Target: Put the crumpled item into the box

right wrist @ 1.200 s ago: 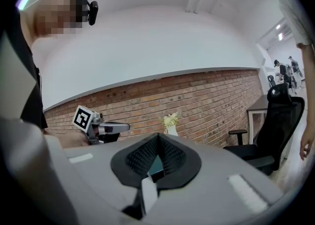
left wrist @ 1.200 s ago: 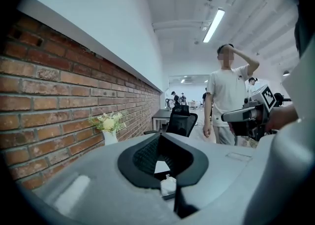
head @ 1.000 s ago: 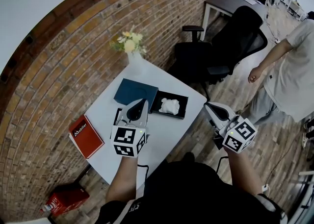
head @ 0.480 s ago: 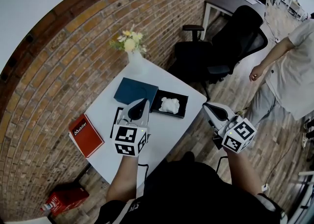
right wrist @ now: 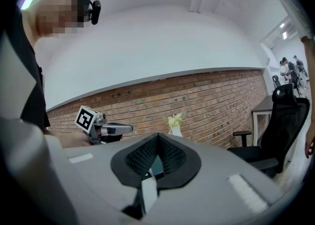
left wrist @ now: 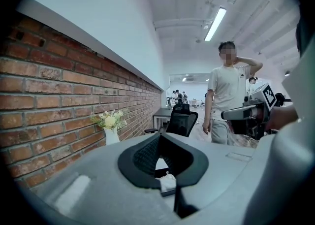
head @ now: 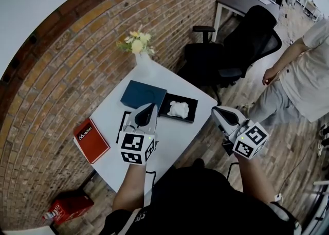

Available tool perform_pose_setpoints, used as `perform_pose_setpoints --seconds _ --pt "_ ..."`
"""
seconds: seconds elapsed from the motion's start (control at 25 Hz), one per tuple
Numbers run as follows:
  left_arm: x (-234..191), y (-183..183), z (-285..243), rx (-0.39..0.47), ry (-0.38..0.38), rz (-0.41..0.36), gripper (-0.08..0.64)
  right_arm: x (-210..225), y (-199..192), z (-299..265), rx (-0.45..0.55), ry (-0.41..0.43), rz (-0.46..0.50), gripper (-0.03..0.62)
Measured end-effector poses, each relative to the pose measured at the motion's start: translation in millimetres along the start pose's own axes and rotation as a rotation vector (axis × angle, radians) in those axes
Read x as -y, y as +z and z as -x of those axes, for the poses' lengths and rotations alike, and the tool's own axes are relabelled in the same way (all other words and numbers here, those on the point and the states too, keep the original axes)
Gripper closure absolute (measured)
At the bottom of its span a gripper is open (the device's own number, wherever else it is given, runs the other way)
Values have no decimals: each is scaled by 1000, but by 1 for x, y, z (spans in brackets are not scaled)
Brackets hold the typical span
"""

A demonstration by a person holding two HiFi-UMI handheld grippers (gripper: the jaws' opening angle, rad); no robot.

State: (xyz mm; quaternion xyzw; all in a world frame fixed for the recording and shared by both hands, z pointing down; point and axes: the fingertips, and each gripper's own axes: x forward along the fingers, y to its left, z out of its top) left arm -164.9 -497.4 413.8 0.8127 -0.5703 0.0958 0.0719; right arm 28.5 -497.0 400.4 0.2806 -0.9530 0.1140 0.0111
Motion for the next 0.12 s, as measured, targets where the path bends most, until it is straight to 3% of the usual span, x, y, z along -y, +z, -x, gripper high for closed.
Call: perform_pose_setpoints --seconds 0.12 --pt "0 1 3 9 5 6 554 -1 0 1 2 5 -4 594"
